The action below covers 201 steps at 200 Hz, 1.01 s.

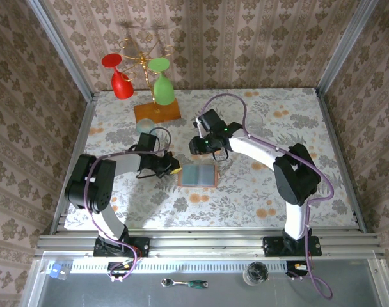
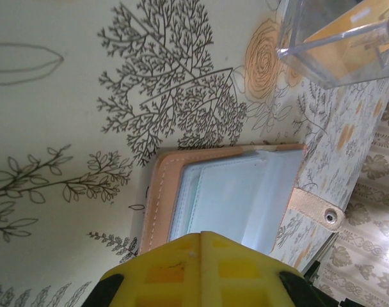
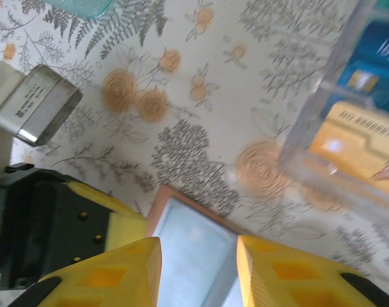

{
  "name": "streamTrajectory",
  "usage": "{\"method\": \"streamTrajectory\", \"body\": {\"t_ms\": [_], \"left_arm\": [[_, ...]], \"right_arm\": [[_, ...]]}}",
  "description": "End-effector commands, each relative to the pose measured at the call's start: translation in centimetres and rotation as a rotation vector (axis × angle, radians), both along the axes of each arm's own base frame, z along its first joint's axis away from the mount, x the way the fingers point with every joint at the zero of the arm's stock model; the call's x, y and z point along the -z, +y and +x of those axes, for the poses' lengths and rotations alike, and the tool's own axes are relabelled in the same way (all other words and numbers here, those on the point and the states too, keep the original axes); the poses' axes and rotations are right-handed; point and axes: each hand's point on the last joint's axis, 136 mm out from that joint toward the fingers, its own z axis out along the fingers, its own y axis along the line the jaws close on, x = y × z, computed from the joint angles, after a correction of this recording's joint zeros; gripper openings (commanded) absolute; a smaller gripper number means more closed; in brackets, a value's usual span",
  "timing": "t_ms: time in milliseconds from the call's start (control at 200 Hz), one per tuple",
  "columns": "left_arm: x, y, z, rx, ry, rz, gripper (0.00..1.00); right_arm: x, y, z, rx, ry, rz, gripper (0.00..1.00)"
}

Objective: Take the credit cards out of the card holder

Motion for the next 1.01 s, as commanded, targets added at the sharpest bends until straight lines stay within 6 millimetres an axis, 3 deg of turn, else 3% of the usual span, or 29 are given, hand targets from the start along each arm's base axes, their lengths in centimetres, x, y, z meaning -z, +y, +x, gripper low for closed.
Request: {"method": "streamTrajectory", "body": {"t_ms": [0, 465, 1000], "left_arm": [[-0.2, -0.2, -0.1, 0.011, -0.026, 0.002, 0.0], [1.7, 0.4, -2.4, 0.015, -0.019, 0.082, 0.0], [0.1, 0.7, -2.2, 0.023, -0.069, 0.112, 0.0]], "right_arm": [[-0.7, 0.6, -1.4, 0.058, 0.067, 0.056, 0.35], [3.1, 1.4, -5.1, 0.059, 0.251, 0.087, 0.36], [4.2, 2.1, -6.8, 0.066, 0.337, 0.153, 0.38]]}}
